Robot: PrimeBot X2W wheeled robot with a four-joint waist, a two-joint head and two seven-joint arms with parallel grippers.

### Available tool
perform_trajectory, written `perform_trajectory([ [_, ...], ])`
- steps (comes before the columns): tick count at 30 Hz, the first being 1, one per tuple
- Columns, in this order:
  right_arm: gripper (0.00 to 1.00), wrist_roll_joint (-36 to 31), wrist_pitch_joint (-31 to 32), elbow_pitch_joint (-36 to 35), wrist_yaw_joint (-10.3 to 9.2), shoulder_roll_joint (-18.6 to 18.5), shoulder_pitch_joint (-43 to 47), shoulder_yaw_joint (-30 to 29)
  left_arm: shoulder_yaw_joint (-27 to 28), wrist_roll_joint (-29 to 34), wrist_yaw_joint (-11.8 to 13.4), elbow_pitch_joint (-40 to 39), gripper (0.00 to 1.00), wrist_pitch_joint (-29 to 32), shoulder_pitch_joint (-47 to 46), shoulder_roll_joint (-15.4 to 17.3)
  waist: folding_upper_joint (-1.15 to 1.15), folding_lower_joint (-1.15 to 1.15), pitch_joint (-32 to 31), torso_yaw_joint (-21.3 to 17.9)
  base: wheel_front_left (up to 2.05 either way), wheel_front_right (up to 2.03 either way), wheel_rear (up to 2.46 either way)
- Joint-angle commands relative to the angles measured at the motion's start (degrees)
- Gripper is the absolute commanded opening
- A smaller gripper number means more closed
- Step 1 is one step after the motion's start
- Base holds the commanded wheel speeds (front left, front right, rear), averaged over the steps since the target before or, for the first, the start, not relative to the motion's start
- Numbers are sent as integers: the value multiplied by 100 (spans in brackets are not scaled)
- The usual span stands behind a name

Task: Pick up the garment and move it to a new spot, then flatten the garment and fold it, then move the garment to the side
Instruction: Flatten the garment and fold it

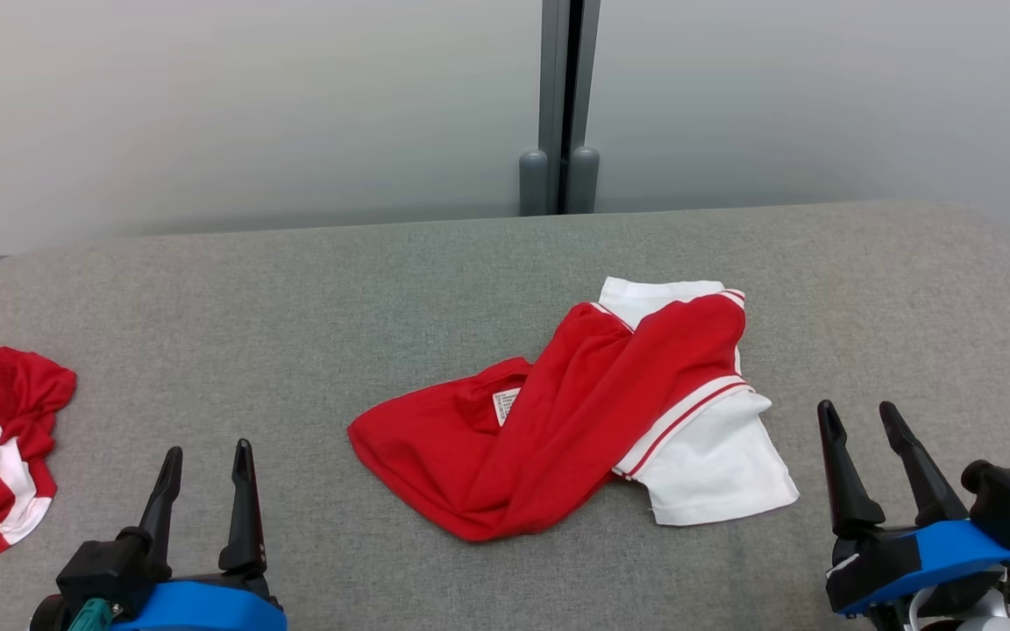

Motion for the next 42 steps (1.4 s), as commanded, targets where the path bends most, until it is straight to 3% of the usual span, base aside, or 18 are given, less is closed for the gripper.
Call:
perform_trajectory([
  [1,100,28,48,-40,3,-8,64,27,-10,-26,11,-30,100,36,-12,17,0,1,47,-16,0,0,0],
  [10,100,69,91,-117,3,-8,-110,145,-275,30,-211,22,100,472,-726,94,0,1,325,-116,0,0,0],
  [16,100,155,61,-124,3,-7,-243,272,-892,157,-532,809,100,1555,-1624,83,0,1,631,-255,0,0,0],
  [19,100,154,33,-146,3,-8,-340,308,-1233,435,-478,1430,100,2340,-2095,139,0,1,809,-329,0,0,0],
  [29,100,254,-74,-62,3,-9,-529,438,-1741,598,-682,2484,100,3469,-3144,65,0,1,1215,-502,0,0,0],
  [35,100,229,-108,-37,3,-9,-570,414,-2057,399,-807,2909,100,4371,-3152,157,0,1,1311,-499,0,0,0],
  [36,100,224,-105,-37,3,-9,-569,411,-2046,361,-783,2971,42,4502,-3110,164,0,1,1315,-491,0,0,0],
  [37,100,218,-103,-44,3,-10,-560,393,-2002,311,-709,2969,0,4511,-3069,143,0,1,1319,-469,0,0,0],
  [42,100,188,-56,-90,3,-7,-488,344,-1474,10,-248,2456,0,3523,-2884,-6,0,1,1248,-286,0,0,0],
])
